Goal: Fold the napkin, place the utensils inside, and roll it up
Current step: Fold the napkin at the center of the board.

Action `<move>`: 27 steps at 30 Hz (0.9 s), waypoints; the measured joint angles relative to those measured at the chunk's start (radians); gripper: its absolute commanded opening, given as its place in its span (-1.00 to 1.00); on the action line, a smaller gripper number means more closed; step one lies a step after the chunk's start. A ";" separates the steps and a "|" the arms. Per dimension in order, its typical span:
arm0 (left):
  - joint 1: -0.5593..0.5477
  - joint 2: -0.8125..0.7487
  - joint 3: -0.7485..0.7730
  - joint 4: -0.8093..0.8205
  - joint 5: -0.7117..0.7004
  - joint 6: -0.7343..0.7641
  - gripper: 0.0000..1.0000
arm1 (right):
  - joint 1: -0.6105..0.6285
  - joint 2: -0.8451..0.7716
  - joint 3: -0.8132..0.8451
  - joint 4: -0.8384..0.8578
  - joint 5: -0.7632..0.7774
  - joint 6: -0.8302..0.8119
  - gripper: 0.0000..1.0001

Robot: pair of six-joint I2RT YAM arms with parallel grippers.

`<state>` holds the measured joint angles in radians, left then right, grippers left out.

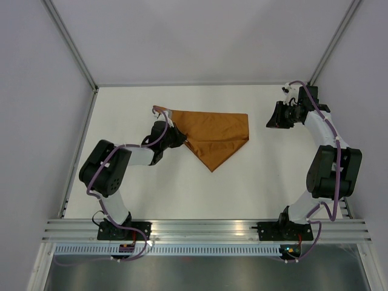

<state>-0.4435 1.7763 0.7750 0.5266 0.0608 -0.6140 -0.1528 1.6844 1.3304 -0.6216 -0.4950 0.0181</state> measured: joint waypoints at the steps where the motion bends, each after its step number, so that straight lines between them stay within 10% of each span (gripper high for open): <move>1: 0.002 0.000 0.000 0.000 0.002 0.000 -0.95 | 0.000 0.000 0.000 0.000 0.000 0.000 -0.43; 15: 0.022 0.024 0.044 -0.008 0.028 0.000 -0.87 | 0.000 0.000 0.000 0.000 0.000 -0.007 -0.43; 27: 0.051 0.031 0.055 -0.024 0.027 -0.006 0.08 | 0.000 0.001 0.000 0.000 0.000 -0.007 -0.42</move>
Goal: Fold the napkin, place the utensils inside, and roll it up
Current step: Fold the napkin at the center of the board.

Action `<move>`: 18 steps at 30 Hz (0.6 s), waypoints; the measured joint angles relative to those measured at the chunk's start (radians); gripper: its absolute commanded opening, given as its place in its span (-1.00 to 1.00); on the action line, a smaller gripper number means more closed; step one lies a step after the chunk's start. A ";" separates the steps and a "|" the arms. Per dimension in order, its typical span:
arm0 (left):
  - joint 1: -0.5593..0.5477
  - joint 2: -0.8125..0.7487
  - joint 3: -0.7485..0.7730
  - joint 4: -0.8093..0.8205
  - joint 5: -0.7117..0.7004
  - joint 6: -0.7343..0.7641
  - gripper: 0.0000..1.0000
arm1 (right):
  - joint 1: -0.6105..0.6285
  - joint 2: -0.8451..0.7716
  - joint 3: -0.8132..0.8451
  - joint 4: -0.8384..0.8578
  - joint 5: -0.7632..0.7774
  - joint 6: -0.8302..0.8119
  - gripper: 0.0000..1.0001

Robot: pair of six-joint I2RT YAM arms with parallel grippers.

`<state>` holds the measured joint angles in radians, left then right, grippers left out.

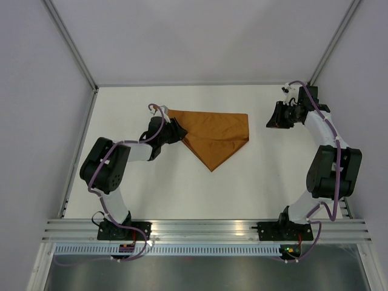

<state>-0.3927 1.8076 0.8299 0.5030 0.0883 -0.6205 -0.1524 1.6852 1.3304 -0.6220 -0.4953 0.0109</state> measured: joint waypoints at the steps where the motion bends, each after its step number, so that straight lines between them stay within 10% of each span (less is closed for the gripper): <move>1: 0.005 0.000 0.000 0.000 0.000 0.000 0.12 | 0.000 0.000 0.000 0.000 0.000 0.000 -0.43; 18: 0.239 -0.037 0.196 -0.225 -0.142 -0.034 0.10 | 0.005 0.000 0.000 -0.001 -0.002 0.000 -0.43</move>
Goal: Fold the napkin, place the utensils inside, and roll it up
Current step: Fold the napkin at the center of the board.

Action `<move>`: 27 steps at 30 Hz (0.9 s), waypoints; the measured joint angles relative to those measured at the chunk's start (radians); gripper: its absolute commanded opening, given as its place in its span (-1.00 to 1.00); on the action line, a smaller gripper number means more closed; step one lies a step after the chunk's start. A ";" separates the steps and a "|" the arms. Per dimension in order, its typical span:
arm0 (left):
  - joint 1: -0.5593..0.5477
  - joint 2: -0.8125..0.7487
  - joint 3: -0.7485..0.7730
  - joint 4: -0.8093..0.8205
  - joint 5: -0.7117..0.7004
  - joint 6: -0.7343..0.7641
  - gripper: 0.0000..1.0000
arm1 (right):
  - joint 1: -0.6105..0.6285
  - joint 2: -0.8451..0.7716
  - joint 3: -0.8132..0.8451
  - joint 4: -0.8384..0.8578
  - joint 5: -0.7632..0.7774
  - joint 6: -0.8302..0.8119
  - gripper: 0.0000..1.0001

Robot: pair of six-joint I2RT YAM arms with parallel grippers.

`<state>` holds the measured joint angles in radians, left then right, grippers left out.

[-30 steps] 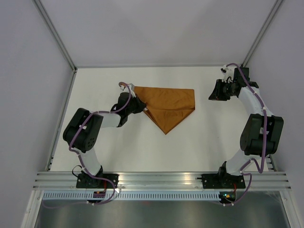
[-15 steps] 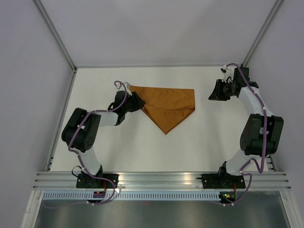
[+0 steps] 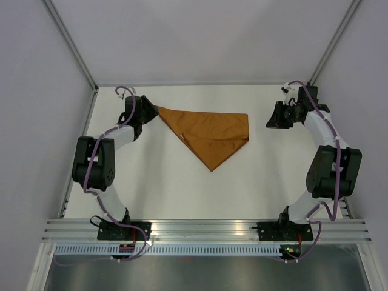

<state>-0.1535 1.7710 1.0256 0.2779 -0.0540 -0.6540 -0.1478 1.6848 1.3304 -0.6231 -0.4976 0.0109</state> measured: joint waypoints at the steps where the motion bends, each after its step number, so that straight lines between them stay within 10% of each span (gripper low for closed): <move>1: 0.016 0.028 0.039 -0.009 0.002 -0.001 0.08 | 0.000 0.000 0.000 0.000 -0.001 0.000 -0.42; 20: 0.067 0.398 0.402 -0.180 0.091 -0.004 -0.07 | 0.024 0.000 0.000 -0.002 0.000 0.000 -0.44; 27: 0.068 0.444 0.467 -0.193 0.090 -0.013 -0.46 | 0.033 0.000 0.000 -0.002 0.002 0.000 -0.45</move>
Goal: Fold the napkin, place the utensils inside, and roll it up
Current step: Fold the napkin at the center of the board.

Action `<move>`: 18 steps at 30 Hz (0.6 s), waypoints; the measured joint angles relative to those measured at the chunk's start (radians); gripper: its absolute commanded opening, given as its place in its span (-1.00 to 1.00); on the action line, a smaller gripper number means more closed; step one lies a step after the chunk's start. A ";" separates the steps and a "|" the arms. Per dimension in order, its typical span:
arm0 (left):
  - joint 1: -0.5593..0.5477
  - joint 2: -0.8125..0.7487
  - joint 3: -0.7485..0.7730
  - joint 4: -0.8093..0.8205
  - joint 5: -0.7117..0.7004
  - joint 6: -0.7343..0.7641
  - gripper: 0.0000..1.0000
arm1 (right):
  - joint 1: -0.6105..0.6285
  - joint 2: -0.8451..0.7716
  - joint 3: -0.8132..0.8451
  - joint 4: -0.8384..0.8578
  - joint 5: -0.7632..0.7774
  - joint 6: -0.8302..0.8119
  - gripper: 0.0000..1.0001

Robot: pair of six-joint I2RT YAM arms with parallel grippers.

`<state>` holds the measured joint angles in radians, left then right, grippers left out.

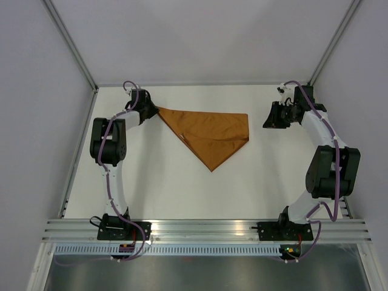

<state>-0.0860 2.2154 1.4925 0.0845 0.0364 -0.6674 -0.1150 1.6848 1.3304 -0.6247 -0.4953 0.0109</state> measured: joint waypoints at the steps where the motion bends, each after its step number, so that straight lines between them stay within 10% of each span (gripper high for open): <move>1: 0.000 0.005 0.001 -0.001 0.000 -0.002 -0.50 | 0.000 0.000 0.000 0.000 0.000 0.000 -0.45; 10: 0.004 0.015 0.004 -0.001 0.003 -0.010 -0.94 | 0.011 0.000 0.000 0.000 0.007 0.000 -0.47; 18: 0.012 -0.024 -0.101 0.098 0.019 -0.018 -0.95 | 0.044 0.003 0.000 -0.002 0.021 -0.029 -0.49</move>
<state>-0.0742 2.1918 1.3914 0.1825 0.0555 -0.6849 -0.0708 1.6875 1.3304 -0.6262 -0.4744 -0.0177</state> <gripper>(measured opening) 0.026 0.264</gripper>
